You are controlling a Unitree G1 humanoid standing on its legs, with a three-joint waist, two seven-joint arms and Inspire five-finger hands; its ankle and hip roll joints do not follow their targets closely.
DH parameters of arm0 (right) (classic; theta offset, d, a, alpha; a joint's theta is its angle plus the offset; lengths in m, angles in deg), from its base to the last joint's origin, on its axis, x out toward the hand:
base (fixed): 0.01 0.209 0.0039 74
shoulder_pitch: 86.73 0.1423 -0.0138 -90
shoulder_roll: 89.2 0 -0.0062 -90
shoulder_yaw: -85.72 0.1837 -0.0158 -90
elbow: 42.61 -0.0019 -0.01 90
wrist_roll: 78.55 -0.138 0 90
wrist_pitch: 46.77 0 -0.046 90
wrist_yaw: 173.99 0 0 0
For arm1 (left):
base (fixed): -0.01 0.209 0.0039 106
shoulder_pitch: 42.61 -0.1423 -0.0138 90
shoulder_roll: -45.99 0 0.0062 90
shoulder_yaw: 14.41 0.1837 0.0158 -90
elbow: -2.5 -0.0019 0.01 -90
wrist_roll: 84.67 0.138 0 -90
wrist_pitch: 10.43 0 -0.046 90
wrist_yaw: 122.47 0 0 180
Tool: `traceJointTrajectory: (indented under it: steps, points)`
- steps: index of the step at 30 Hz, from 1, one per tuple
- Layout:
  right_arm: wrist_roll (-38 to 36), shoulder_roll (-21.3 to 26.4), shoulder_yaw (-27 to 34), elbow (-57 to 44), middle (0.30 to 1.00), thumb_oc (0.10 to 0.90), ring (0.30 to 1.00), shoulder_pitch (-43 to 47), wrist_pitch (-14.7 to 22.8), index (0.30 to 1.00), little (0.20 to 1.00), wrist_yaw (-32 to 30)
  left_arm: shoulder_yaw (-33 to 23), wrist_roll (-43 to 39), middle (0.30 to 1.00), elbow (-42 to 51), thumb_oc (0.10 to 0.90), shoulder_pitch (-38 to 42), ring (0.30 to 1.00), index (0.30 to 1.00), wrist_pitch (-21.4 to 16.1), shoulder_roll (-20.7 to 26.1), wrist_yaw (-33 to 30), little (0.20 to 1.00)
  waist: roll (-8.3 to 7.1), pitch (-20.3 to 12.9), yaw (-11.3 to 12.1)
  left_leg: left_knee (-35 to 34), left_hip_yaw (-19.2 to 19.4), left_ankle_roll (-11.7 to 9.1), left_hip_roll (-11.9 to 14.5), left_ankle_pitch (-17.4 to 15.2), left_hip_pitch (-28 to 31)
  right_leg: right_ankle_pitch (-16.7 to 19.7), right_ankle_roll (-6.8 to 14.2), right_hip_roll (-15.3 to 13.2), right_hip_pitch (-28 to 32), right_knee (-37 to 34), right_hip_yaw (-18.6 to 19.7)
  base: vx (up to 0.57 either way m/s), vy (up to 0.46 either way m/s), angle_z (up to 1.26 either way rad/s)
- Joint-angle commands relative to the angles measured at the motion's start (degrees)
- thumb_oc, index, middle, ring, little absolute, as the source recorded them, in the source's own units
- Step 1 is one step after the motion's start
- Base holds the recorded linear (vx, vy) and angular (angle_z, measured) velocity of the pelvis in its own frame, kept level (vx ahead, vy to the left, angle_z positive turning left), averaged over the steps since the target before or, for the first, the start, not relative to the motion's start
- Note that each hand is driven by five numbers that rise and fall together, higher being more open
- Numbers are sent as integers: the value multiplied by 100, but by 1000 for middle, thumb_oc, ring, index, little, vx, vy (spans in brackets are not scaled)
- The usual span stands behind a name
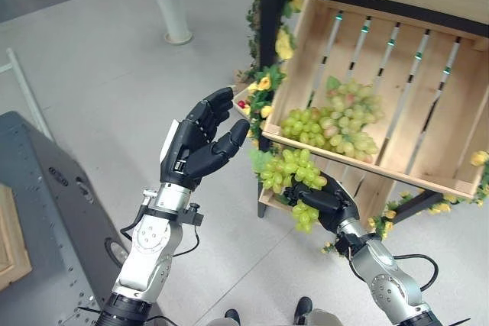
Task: Pick up the fruits from the basket on one side to the basket on the other side
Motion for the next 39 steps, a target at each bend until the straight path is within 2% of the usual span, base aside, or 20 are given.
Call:
traceJointTrajectory:
  steps: [1, 7, 10, 12, 13, 16, 20, 24, 29, 32, 33, 34, 35, 36, 38, 39]
  points:
    - [217, -157, 238, -480, 300, 400, 300, 816, 212, 300, 300, 634, -94, -28, 900, 343, 800, 457, 900, 900, -568, 99, -225, 900, -90, -787, -6, -215, -137, 178, -525, 25, -447, -7, 633, -851, 604, -132, -105, -21, -262, -14]
    - [370, 289, 297, -550, 300, 400, 300, 773, -314, 300, 300, 1453, -173, 71, 900, 418, 800, 484, 900, 900, -620, 12, -519, 900, -232, -799, -139, -215, -70, 45, -252, 119, -456, -26, 554, -533, 649, -462, 44, -43, -240, -13]
    - [215, 560, 368, -693, 300, 400, 300, 751, -580, 300, 300, 2190, -261, 89, 900, 426, 800, 483, 900, 900, -633, 11, -539, 900, -290, -794, -194, -215, -99, -24, -163, 143, -454, -64, 485, -423, 670, -497, 73, -24, -153, -2]
    - [-57, 846, 403, -861, 300, 400, 300, 788, -829, 300, 300, 2920, -309, 86, 900, 399, 800, 525, 900, 900, -638, 43, -609, 900, -329, -784, -229, -215, -130, -95, -87, 180, -479, -74, 438, -349, 690, -550, 91, -35, -127, -1]
    - [-253, 1034, 414, -909, 300, 400, 300, 861, -858, 300, 300, 3257, -344, 60, 900, 300, 800, 570, 900, 900, -677, 62, -628, 900, -350, -784, -238, -215, -155, -139, -47, 213, -498, -83, 411, -320, 690, -555, 101, -25, -89, -2]
    - [-202, 1297, 435, -933, 300, 400, 300, 1045, -676, 300, 300, 3857, -425, 55, 900, 173, 800, 673, 900, 900, -714, 61, -702, 900, -382, -792, -232, -215, -224, -212, 31, 271, -543, -112, 374, -284, 699, -548, 78, -16, -67, -2]
    - [-254, 1542, 566, -1051, 300, 400, 300, 1174, -809, 300, 300, 4282, -586, 155, 900, 160, 800, 698, 900, 900, -789, 66, -819, 900, -386, -808, -215, -215, -254, -260, 68, 301, -553, -163, 347, -286, 683, -486, 9, -4, -12, 1]
    - [-442, 1669, 633, -1189, 300, 400, 300, 1228, -779, 300, 300, 4718, -748, 382, 900, 119, 800, 716, 900, 900, -865, 126, -1156, 900, -391, -813, -208, -215, -296, -277, 71, 298, -537, -197, 358, -313, 703, -440, -33, 3, 7, 3]
    - [-831, 1621, 757, -1305, 300, 400, 300, 1475, -606, 300, 300, 4645, -889, 566, 900, -60, 800, 779, 900, 900, -913, 149, -1511, 900, -376, -876, -192, -215, -351, -284, 47, 257, -490, -218, 376, -331, 761, -452, -48, 0, 0, 0]
    - [-1327, 1411, 934, -1393, 300, 400, 300, 1693, -169, 300, 300, 4302, -944, 631, 900, -189, 800, 814, 900, 900, -880, 104, -1638, 900, -345, -910, -190, -215, -370, -277, 30, 219, -454, -239, 376, -330, 791, -452, -47, 9, 11, 0]
    - [-1377, 1333, 991, -1422, 300, 400, 300, 1730, -198, 300, 300, 4216, -962, 629, 900, -211, 800, 809, 900, 900, -865, 91, -1642, 900, -336, -916, -189, -215, -369, -277, 29, 213, -448, -242, 380, -333, 794, -449, -52, 0, 0, 0]
    - [-1502, 1124, 1147, -1488, 300, 400, 300, 1830, 59, 300, 300, 3849, -990, 631, 900, -276, 800, 782, 900, 900, -862, 63, -1642, 900, -311, -932, -182, -215, -369, -268, 24, 193, -431, -257, 380, -331, 807, -446, -53, 0, 0, 0]
    - [-1509, 1084, 1172, -1499, 300, 400, 300, 1845, 99, 300, 300, 3753, -994, 628, 900, -291, 800, 776, 900, 900, -866, 59, -1636, 900, -308, -935, -180, -215, -368, -265, 24, 188, -427, -261, 380, -331, 810, -444, -51, 22, 34, 0]
    - [-1660, 872, 1312, -1564, 300, 400, 300, 1947, 201, 300, 300, 3314, -1002, 645, 900, -340, 800, 765, 900, 900, -859, 25, -1649, 900, -283, -945, -184, -215, -363, -252, 18, 175, -409, -262, 380, -328, 823, -451, -32, 0, 0, 0]
    - [-1730, 569, 1471, -1645, 300, 400, 300, 2019, 300, 300, 300, 2837, -1010, 640, 900, -358, 800, 761, 900, 900, -837, 2, -1667, 900, -252, -955, -184, -215, -347, -239, 16, 161, -402, -258, 382, -328, 823, -459, -23, 8, 16, 0]
    - [-1715, 547, 1482, -1662, 300, 400, 300, 2019, 260, 300, 300, 2796, -1011, 641, 900, -360, 800, 762, 900, 900, -835, 6, -1668, 900, -255, -956, -183, -215, -345, -238, 17, 161, -401, -257, 382, -327, 822, -461, -21, 0, 0, 0]
